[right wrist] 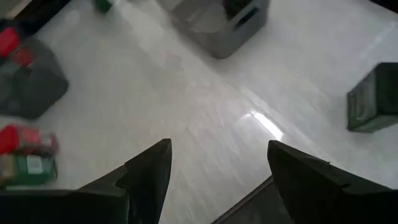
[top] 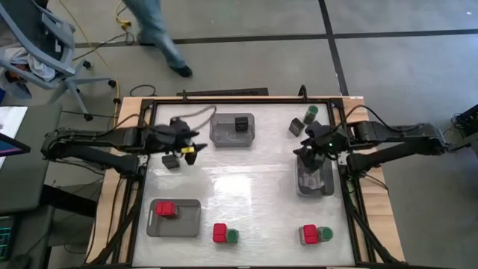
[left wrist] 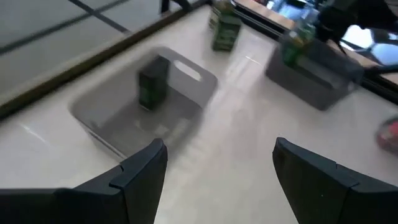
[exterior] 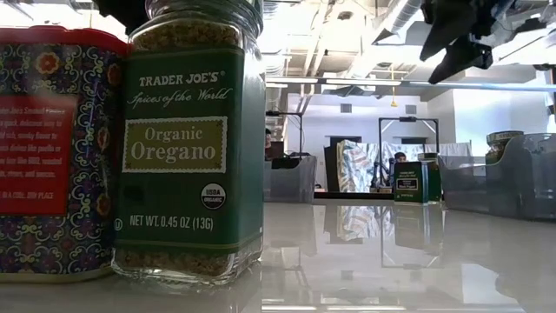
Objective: Sort spices by type
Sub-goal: Put the bottom left black seasoning can into the top black transparent bin
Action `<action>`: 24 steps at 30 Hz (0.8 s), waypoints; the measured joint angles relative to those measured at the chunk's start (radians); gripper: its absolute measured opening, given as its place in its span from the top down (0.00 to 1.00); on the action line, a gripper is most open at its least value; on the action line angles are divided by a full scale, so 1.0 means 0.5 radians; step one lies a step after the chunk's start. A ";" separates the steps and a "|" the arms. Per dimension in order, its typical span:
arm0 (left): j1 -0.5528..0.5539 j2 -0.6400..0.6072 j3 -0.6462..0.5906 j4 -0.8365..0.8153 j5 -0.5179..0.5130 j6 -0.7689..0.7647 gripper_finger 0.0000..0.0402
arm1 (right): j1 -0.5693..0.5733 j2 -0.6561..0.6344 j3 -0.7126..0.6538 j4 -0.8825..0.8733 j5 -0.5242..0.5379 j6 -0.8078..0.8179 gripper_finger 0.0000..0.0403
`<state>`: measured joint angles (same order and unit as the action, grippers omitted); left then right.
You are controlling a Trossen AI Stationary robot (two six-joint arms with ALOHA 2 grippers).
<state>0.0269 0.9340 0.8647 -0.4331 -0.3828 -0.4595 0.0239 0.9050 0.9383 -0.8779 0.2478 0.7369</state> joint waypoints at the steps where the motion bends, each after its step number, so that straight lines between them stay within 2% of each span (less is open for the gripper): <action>1: 0.059 0.000 0.032 -0.027 0.036 0.022 0.30 | -0.023 0.001 0.000 -0.004 0.000 0.041 0.28; 5: 0.286 -0.001 0.171 -0.099 0.153 0.107 0.30 | -0.104 0.008 0.000 -0.009 0.001 0.161 0.28; 12: 0.530 0.000 0.278 -0.192 0.311 0.679 0.30 | -0.147 0.008 0.000 -0.010 -0.001 0.170 0.28; 16: 0.570 0.000 0.431 -0.584 0.397 0.880 0.30 | -0.147 0.008 0.000 -0.017 -0.002 0.156 0.28; 20: 0.604 0.002 0.579 -0.969 0.345 0.912 0.30 | -0.147 0.010 0.000 -0.018 -0.002 0.117 0.28; 24: 0.628 0.004 0.606 -1.261 0.366 0.949 0.30 | -0.147 0.012 0.000 -0.026 -0.001 0.033 0.28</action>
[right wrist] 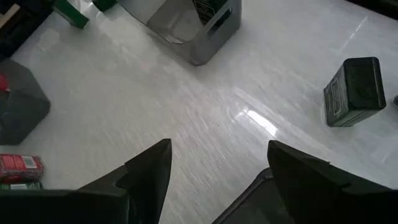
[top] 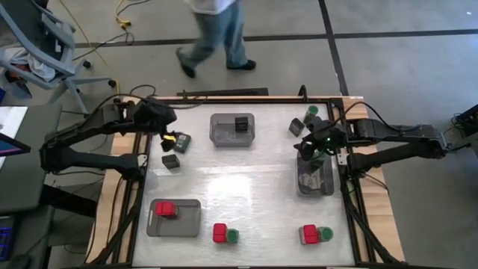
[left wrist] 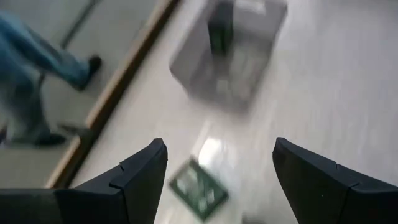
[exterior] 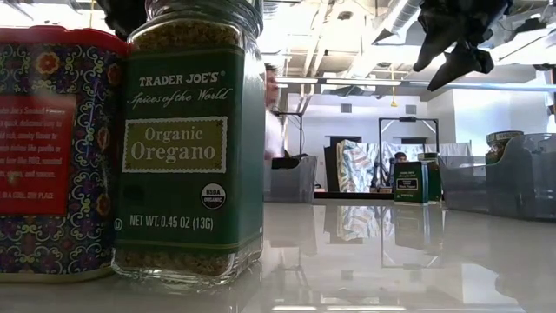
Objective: Sort spices by type
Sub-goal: Put the bottom left black seasoning can into the top black transparent bin
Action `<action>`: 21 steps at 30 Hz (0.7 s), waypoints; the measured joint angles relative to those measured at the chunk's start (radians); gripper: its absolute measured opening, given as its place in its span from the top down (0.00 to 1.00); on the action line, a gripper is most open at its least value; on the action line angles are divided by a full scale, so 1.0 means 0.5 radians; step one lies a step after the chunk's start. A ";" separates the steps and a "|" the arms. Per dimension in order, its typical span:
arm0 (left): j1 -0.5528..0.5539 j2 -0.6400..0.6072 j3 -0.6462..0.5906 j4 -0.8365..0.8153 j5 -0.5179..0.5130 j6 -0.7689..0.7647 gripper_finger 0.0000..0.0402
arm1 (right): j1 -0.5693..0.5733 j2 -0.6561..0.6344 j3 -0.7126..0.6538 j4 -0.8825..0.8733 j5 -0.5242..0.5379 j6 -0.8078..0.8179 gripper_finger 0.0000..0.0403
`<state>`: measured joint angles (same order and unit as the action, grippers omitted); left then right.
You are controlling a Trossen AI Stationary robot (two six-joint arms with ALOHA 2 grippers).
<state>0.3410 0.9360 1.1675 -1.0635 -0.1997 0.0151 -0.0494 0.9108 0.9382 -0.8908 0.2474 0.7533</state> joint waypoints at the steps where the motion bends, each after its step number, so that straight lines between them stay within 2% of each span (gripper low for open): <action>1: 0.005 0.004 0.000 -0.078 0.021 -0.002 0.30 | 0.000 0.000 0.000 -0.006 0.000 -0.005 0.28; 6: 0.007 0.036 -0.001 -0.329 -0.017 -0.110 0.31 | 0.000 -0.002 -0.050 -0.037 0.000 -0.087 0.28; 21: 0.006 0.124 -0.001 -0.307 -0.031 -0.161 0.31 | 0.005 0.010 -0.198 -0.001 0.000 -0.109 0.28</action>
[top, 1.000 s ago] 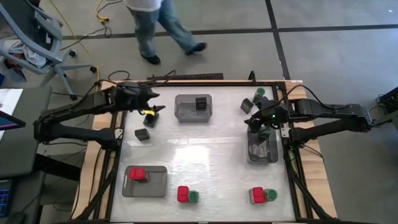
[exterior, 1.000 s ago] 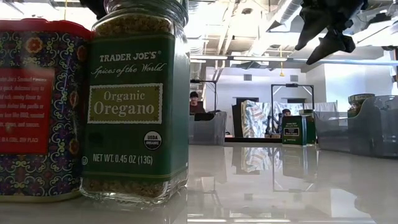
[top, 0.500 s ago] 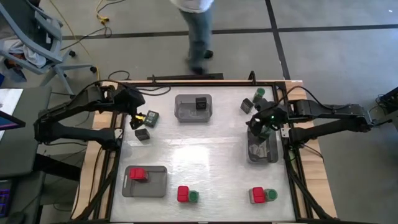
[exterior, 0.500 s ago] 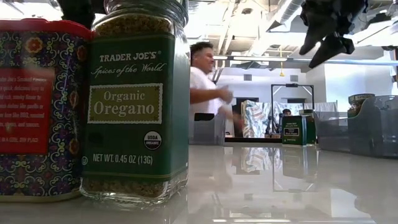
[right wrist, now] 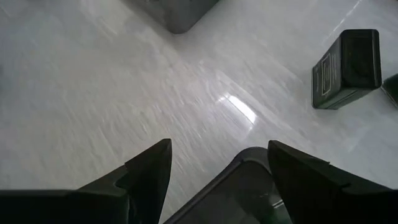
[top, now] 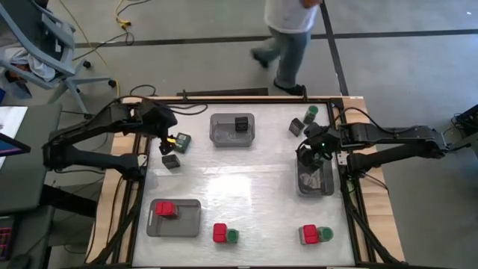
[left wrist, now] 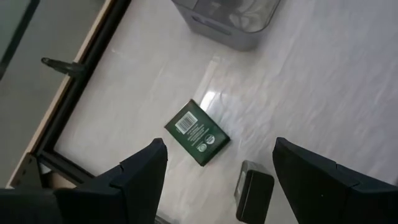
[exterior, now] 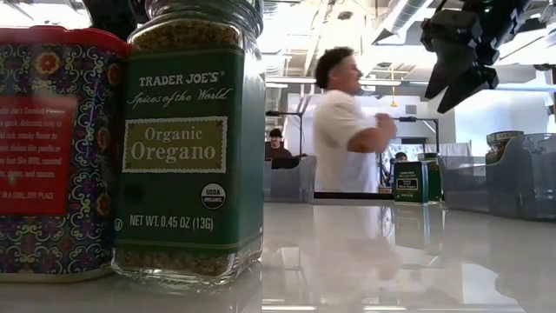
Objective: Sort spices by type
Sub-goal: Put the bottom left black seasoning can into the top black transparent bin
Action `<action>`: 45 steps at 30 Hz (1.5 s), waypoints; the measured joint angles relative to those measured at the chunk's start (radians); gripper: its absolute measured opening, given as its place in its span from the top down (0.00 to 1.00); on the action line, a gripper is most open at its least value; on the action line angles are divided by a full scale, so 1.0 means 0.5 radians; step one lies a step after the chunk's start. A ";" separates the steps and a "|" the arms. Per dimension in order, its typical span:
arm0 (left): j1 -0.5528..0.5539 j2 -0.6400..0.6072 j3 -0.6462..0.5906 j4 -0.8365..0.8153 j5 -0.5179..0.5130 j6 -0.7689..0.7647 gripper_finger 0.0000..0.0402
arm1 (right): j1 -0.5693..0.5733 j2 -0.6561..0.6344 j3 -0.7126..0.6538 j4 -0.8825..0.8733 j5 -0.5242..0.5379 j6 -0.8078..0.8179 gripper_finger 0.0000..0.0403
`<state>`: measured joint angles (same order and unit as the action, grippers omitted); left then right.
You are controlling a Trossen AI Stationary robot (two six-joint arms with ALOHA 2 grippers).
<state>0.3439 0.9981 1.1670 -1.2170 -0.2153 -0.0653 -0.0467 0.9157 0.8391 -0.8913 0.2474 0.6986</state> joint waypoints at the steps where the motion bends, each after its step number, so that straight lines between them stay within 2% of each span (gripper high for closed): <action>1: -0.001 0.019 0.000 0.012 0.001 0.007 0.31 | 0.000 -0.001 0.000 0.000 0.000 -0.001 0.28; 5: 0.000 0.109 0.000 0.037 0.000 0.079 0.31 | 0.020 -0.001 0.000 -0.001 0.000 -0.006 0.28; 9: 0.000 0.206 0.000 0.052 0.000 0.033 0.31 | 0.063 -0.001 0.000 0.006 -0.001 -0.125 0.28; 12: 0.000 0.264 0.000 0.051 0.002 0.112 0.31 | 0.083 -0.001 0.000 0.029 -0.002 -0.199 0.28; 18: -0.006 0.337 -0.001 0.032 0.078 0.175 0.31 | 0.082 -0.001 0.000 0.022 -0.003 -0.267 0.28; 24: -0.077 0.376 -0.007 -0.037 0.141 0.031 0.31 | 0.082 -0.001 0.000 0.019 -0.004 -0.362 0.28; 32: -0.350 0.383 -0.201 -0.112 0.146 -0.339 0.31 | 0.081 -0.001 0.000 0.008 -0.005 -0.437 0.28; 37: -0.466 0.381 -0.305 -0.119 0.115 -0.372 0.31 | 0.080 -0.001 0.001 0.006 -0.005 -0.510 0.28; 45: -0.504 0.380 -0.526 -0.112 0.105 -0.337 0.31 | 0.079 -0.001 0.001 0.008 -0.005 -0.563 0.28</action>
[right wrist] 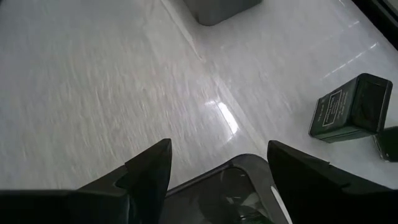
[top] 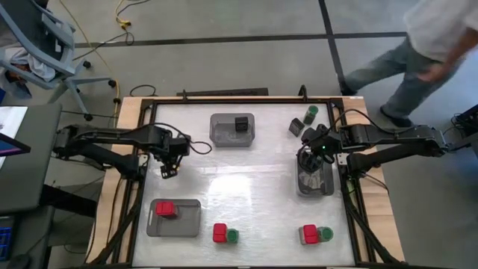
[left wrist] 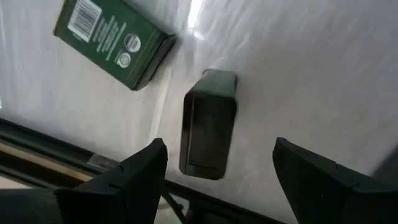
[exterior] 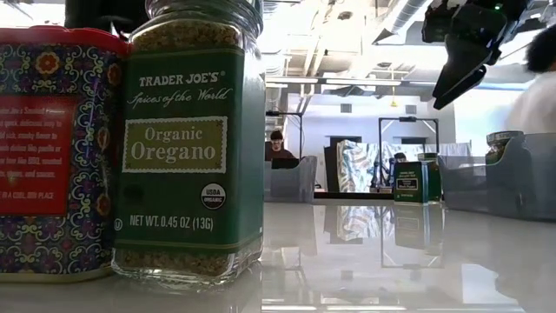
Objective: Sort spices by type
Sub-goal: Put the bottom left black seasoning can into the top black transparent bin
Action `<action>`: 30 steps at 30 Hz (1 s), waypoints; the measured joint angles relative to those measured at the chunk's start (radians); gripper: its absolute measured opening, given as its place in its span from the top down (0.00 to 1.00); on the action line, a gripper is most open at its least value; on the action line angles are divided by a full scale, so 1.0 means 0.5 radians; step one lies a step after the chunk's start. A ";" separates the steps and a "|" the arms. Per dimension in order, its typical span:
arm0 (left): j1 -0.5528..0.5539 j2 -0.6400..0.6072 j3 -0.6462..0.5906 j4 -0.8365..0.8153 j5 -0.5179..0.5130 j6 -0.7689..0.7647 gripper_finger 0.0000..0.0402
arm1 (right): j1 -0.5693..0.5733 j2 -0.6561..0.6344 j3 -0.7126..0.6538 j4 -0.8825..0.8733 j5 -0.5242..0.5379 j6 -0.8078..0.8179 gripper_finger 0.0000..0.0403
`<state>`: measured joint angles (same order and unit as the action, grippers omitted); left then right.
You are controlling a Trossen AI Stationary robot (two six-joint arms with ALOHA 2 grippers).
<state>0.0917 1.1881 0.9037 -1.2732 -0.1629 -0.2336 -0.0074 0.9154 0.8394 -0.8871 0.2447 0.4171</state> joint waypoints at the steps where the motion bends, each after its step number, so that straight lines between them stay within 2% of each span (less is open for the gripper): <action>1: 0.000 0.001 -0.026 0.002 -0.012 0.009 0.31 | 0.000 0.000 0.000 0.001 0.000 0.000 0.28; 18: 0.033 0.011 -0.119 0.173 -0.058 0.233 0.31 | 0.010 0.000 0.000 0.003 -0.002 -0.015 0.28; 22: 0.043 0.011 -0.119 0.221 -0.057 0.264 0.38 | 0.010 0.000 0.000 0.003 -0.002 -0.014 0.28; 30: 0.043 0.011 -0.119 0.242 -0.033 0.286 0.58 | 0.010 0.000 0.000 0.008 -0.002 -0.014 0.28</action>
<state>0.1135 1.1934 0.8444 -1.1522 -0.1795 -0.0905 -0.0025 0.9154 0.8394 -0.8833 0.2436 0.4099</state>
